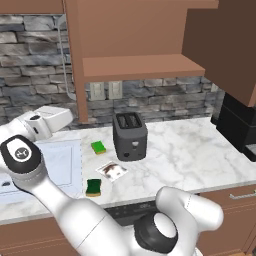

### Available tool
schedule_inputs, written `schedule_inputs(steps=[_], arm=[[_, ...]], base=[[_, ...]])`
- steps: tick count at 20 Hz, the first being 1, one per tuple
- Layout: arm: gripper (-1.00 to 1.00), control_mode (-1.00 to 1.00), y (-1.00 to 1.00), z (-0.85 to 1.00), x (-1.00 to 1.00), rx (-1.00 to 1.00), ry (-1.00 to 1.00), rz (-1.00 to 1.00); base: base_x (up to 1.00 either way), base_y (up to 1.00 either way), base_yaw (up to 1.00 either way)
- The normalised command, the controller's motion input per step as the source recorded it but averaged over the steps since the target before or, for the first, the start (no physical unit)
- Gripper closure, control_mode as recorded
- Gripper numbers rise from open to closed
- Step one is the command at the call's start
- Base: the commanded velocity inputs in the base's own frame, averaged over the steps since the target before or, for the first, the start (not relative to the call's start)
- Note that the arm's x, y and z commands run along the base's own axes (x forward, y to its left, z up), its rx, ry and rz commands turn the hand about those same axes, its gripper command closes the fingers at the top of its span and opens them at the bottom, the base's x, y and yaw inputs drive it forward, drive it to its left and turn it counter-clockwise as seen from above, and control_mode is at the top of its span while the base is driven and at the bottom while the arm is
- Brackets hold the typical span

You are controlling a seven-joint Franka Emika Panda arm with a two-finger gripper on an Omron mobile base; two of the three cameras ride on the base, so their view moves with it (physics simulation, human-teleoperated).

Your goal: Open the cabinet. Pick the sponge and place it next to the sink. Then close the cabinet.

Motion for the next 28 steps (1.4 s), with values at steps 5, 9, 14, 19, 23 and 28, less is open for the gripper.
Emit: schedule_inputs(steps=[5,9,14,19,23,28], arm=[[-1.0,-1.0,-0.01,0.0,0.0,0.0,0.0,-0.06],[-1.0,-1.0,-0.1,0.0,0.0,0.0,0.0,-0.06],[-1.0,-1.0,-0.2,0.0,0.0,0.0,0.0,-0.06],[-1.0,-1.0,-0.46,0.0,0.0,0.0,0.0,-0.01],[-1.0,-1.0,-0.53,0.0,0.0,0.0,0.0,0.0],[-1.0,-1.0,-0.55,0.0,0.0,0.0,0.0,0.0]], base=[[0.0,0.0,0.0],[0.0,0.0,0.0],[0.0,0.0,0.0],[0.0,0.0,0.0],[0.0,0.0,0.0],[0.0,0.0,0.0]])
